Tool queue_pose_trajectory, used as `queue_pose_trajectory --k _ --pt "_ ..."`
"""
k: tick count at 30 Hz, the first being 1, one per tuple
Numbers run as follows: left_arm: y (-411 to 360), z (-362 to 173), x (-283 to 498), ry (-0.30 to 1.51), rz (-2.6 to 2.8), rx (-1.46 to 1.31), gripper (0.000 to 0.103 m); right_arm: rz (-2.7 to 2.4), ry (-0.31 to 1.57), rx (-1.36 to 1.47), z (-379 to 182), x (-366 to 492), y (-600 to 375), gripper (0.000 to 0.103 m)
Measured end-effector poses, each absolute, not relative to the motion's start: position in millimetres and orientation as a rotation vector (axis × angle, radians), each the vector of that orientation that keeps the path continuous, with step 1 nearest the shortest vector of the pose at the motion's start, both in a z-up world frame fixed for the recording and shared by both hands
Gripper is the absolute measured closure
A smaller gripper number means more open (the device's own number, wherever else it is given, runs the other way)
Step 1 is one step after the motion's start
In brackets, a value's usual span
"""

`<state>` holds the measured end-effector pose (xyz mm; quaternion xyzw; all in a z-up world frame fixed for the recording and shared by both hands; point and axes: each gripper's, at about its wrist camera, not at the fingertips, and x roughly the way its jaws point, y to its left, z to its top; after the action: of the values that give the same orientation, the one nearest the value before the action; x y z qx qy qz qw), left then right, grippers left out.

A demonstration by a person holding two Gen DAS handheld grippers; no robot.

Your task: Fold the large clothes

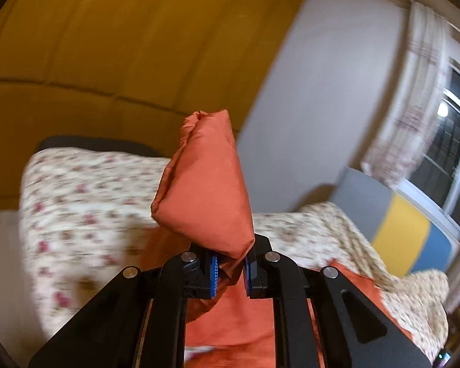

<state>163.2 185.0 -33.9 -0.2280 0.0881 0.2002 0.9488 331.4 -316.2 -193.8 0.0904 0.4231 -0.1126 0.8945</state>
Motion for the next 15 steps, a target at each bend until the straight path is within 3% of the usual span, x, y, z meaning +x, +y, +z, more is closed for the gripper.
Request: queue_pose_trajectory --k 15 --pt "29 -42 248 0.274 0.098 -0.242 0.091 -0.223 0.876 0.203 -194 330 -320 0.002"
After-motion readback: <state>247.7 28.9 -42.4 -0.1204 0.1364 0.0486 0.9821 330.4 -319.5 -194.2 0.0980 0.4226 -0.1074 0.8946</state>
